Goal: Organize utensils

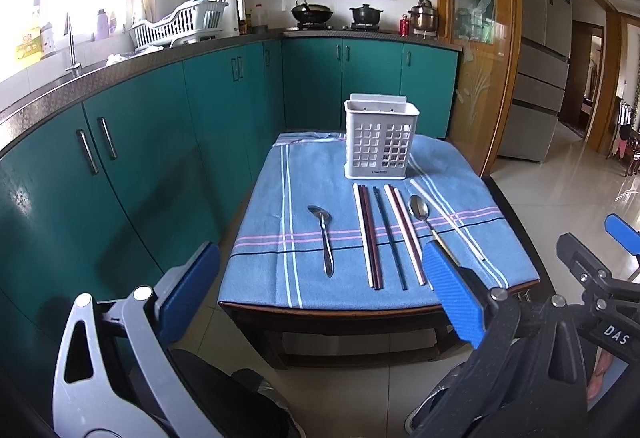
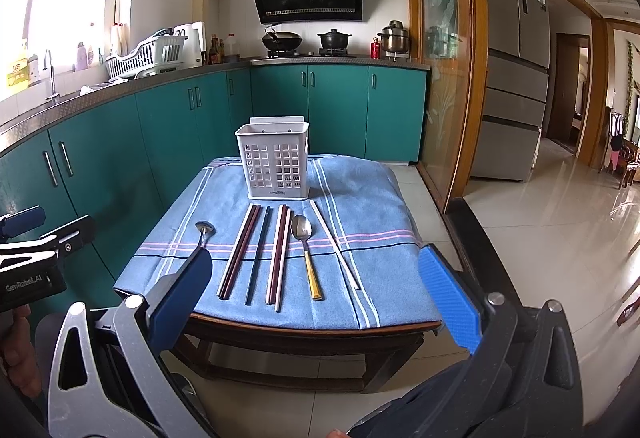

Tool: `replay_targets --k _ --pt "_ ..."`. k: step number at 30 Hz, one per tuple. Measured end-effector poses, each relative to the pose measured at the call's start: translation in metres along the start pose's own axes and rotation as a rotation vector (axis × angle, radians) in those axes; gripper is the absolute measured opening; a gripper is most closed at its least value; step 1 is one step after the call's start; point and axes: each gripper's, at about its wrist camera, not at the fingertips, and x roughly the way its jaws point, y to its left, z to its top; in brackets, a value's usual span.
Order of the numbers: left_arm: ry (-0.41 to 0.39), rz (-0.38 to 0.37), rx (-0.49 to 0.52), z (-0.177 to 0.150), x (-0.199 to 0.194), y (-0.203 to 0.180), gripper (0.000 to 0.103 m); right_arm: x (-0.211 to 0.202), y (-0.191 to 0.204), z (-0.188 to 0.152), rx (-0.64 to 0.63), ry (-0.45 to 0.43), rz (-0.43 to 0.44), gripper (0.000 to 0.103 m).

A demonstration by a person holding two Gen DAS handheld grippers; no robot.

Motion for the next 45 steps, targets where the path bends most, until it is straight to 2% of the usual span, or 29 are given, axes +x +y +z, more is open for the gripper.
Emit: replay_targets --k 6,11,13,15,18,21,23,26,28,31,33,35,38,40,41,43,45 --pt "0.035 0.029 0.077 -0.006 0.010 -0.011 0.100 0.002 -0.002 -0.004 -0.002 -0.025 0.021 0.100" --pt "0.033 0.004 0.066 -0.013 0.020 -0.008 0.100 0.003 -0.002 -0.012 -0.029 -0.092 0.012 0.100" --pt "0.049 -0.004 0.080 -0.014 0.031 -0.010 0.099 0.020 -0.005 -0.021 -0.034 -0.053 0.030 0.100" --pt "0.082 -0.041 0.089 -0.015 0.044 -0.011 0.099 0.045 -0.010 -0.027 -0.024 0.045 0.064 0.100" --pt "0.105 -0.044 0.104 -0.009 0.062 -0.013 0.099 0.068 -0.018 -0.028 -0.002 0.081 0.074 0.100" --pt "0.090 -0.015 0.114 0.016 0.083 -0.014 0.099 0.083 -0.027 -0.007 0.010 0.051 0.069 0.100" --pt "0.084 -0.012 0.119 0.038 0.099 -0.015 0.099 0.095 -0.033 0.022 0.003 0.028 0.085 0.100" --pt "0.079 -0.046 0.092 0.076 0.124 -0.015 0.099 0.111 -0.040 0.062 -0.016 -0.019 0.103 0.100" --pt "0.100 -0.085 0.062 0.106 0.151 -0.016 0.099 0.140 -0.041 0.096 -0.066 0.013 0.088 0.100" --pt "0.140 -0.140 0.015 0.138 0.191 -0.016 0.099 0.193 -0.046 0.138 -0.094 0.109 0.127 0.100" --pt "0.188 -0.128 0.015 0.150 0.220 -0.020 0.099 0.234 -0.046 0.153 -0.123 0.165 0.159 0.100" --pt "0.252 -0.114 0.042 0.152 0.254 -0.025 0.099 0.270 -0.049 0.149 -0.131 0.230 0.166 0.100" --pt "0.343 -0.111 0.060 0.134 0.295 -0.030 0.099 0.310 -0.059 0.124 -0.061 0.264 0.177 0.100" --pt "0.397 -0.127 0.062 0.117 0.320 -0.031 0.097 0.341 -0.062 0.099 -0.039 0.347 0.196 0.099" --pt "0.418 -0.122 0.079 0.111 0.330 -0.034 0.096 0.352 -0.062 0.091 -0.037 0.380 0.200 0.095" --pt "0.471 -0.109 0.104 0.106 0.353 -0.037 0.089 0.371 -0.061 0.083 -0.025 0.422 0.214 0.090" --pt "0.506 -0.108 0.061 0.106 0.371 -0.032 0.083 0.385 -0.055 0.078 -0.017 0.452 0.243 0.087"
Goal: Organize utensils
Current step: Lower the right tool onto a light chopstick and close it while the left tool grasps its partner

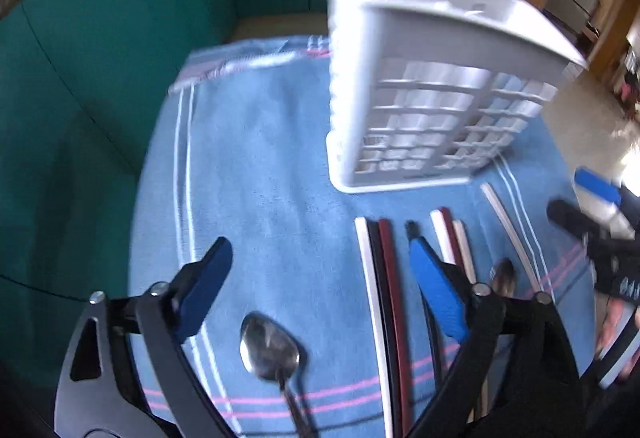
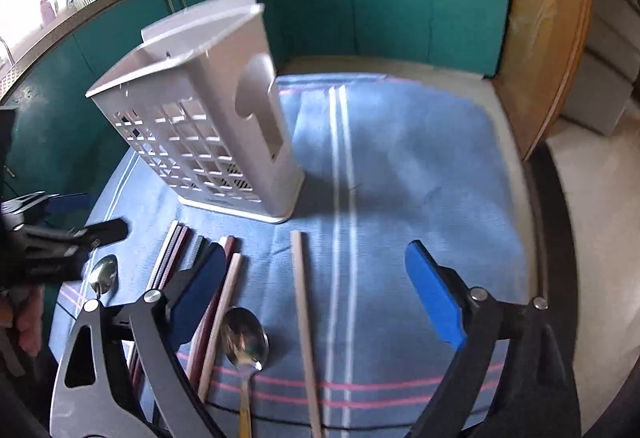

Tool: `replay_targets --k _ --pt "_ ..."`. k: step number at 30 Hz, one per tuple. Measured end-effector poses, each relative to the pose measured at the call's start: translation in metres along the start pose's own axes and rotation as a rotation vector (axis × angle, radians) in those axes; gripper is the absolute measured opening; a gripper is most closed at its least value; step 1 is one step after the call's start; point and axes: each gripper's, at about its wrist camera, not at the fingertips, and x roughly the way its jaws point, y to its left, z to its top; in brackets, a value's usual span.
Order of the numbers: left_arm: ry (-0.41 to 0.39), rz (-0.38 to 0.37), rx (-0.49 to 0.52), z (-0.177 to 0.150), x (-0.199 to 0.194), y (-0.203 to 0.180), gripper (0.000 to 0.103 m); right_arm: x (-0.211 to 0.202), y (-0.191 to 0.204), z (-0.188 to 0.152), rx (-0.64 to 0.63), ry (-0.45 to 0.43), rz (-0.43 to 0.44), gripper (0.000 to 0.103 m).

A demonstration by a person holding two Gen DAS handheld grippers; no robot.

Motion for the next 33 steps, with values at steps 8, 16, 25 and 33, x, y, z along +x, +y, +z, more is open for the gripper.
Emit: replay_targets --k 8,16,25,33 --pt "0.120 0.007 -0.048 0.015 0.048 0.001 0.055 0.044 0.007 0.012 0.001 0.121 0.002 0.058" --pt "0.117 -0.008 -0.037 0.019 0.052 -0.014 0.055 0.065 0.010 0.016 -0.002 0.162 0.001 0.053" --pt "0.120 0.038 -0.028 0.020 0.061 -0.021 0.055 0.069 0.016 0.017 -0.011 0.176 -0.005 0.053" --pt "0.126 0.047 -0.041 0.018 0.055 -0.007 0.054 0.083 0.014 0.024 -0.025 0.194 -0.007 0.042"
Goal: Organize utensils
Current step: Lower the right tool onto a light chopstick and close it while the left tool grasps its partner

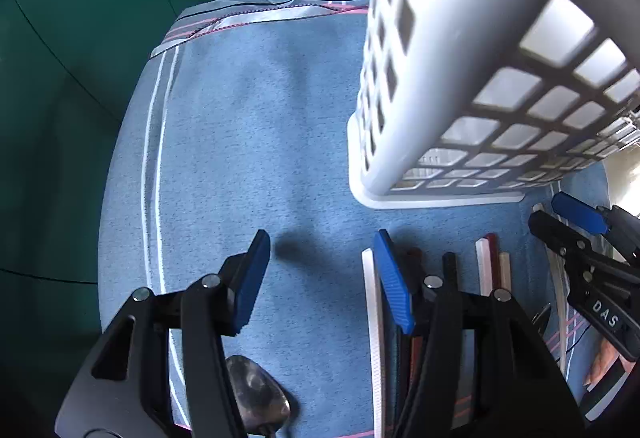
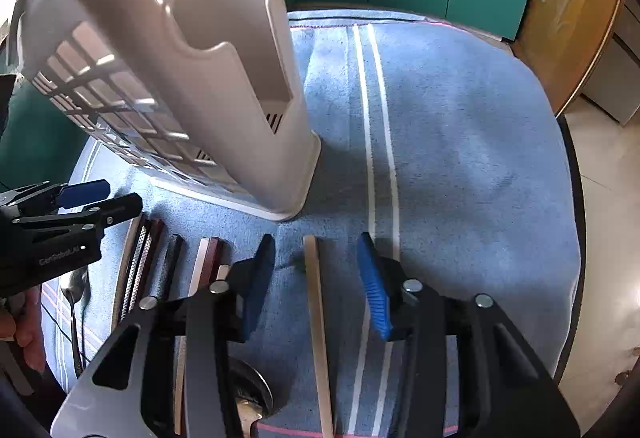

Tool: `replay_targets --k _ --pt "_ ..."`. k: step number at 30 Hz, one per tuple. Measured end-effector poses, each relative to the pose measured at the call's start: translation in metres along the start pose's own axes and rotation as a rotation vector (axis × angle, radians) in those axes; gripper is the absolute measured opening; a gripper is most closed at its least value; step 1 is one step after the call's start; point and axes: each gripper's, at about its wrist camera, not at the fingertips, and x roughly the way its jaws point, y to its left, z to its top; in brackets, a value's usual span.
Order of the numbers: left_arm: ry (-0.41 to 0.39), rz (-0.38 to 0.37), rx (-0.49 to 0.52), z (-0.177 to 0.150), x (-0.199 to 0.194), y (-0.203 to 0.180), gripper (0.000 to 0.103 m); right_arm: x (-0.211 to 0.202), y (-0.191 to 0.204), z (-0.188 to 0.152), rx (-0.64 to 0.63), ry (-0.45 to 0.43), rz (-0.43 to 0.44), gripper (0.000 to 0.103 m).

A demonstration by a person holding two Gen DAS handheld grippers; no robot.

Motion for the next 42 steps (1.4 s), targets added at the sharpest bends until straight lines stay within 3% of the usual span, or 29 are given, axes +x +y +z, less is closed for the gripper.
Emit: replay_targets --k 8,15,21,31,34,36,38,42 --pt "0.005 -0.003 0.003 -0.004 -0.001 0.009 0.049 0.007 0.002 0.011 -0.024 -0.010 -0.016 0.036" --pt "0.014 -0.016 0.027 -0.011 -0.007 -0.002 0.031 0.009 0.004 0.014 -0.052 0.010 -0.021 0.021" --pt "0.047 -0.013 0.035 -0.020 -0.006 -0.006 0.031 0.008 0.015 0.004 -0.084 0.009 -0.031 0.020" --pt "0.026 0.005 0.040 -0.030 -0.007 -0.009 0.031 0.004 0.028 -0.005 -0.096 0.020 -0.041 0.017" --pt "0.016 0.006 0.065 -0.034 -0.010 -0.017 0.021 0.005 0.028 -0.008 -0.112 0.018 -0.059 0.016" --pt "0.012 -0.002 0.065 -0.035 -0.011 -0.021 0.015 0.005 0.028 -0.009 -0.110 0.013 -0.067 0.008" --pt "0.007 -0.007 0.069 -0.037 -0.013 -0.025 0.008 0.005 0.027 -0.011 -0.102 0.008 -0.057 0.007" --pt "-0.012 -0.030 0.056 -0.039 -0.015 -0.027 0.006 0.000 0.021 -0.012 -0.091 -0.002 -0.063 0.006"
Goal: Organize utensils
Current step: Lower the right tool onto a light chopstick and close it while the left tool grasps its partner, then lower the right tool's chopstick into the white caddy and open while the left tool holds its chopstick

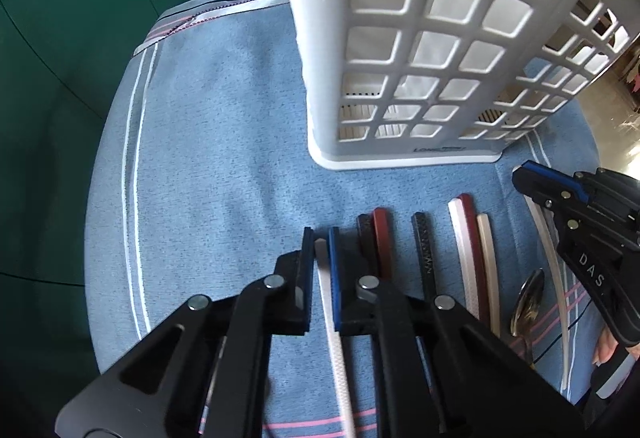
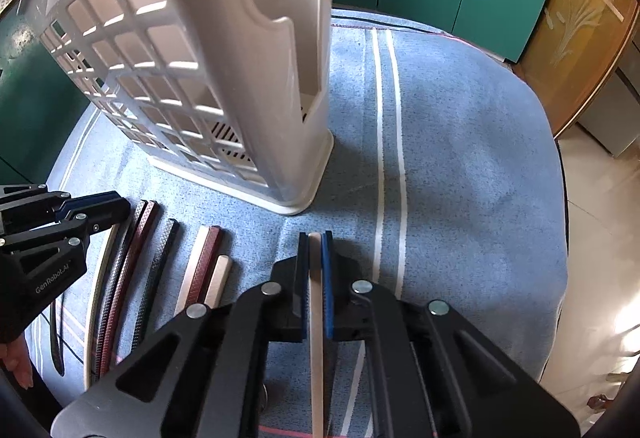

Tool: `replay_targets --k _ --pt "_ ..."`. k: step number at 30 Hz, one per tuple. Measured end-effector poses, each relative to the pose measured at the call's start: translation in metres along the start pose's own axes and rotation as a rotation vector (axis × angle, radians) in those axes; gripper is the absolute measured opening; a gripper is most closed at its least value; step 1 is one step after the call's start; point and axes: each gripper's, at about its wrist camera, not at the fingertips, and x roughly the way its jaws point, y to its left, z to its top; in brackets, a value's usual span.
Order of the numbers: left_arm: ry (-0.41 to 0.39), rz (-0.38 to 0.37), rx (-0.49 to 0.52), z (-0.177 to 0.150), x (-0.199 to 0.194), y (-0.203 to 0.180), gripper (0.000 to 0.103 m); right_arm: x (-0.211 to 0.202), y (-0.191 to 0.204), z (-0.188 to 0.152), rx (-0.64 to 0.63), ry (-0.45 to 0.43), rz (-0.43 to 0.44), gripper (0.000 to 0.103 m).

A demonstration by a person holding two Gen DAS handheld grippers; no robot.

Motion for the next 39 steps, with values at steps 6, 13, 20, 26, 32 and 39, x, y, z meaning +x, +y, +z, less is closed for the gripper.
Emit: replay_targets --k 6,13,20,26,32,39 --pt "-0.050 -0.069 -0.014 -0.006 -0.030 0.003 0.006 -0.023 -0.007 -0.006 0.021 -0.054 0.017 0.006" --pt "-0.158 -0.111 0.008 -0.022 -0.096 0.005 0.006 -0.082 -0.006 -0.017 0.026 -0.145 0.049 0.006" --pt "-0.341 -0.119 0.078 -0.050 -0.188 0.004 0.006 -0.164 -0.003 -0.041 0.043 -0.278 0.058 0.007" --pt "-0.489 -0.162 0.133 -0.075 -0.253 -0.004 0.006 -0.220 -0.010 -0.071 0.079 -0.382 0.056 0.007" --pt "-0.571 -0.202 0.141 -0.089 -0.285 0.005 0.006 -0.266 -0.010 -0.111 0.160 -0.505 0.038 0.007" --pt "-0.647 -0.203 0.145 -0.108 -0.315 0.011 0.006 -0.308 0.013 -0.121 0.156 -0.601 0.023 0.006"
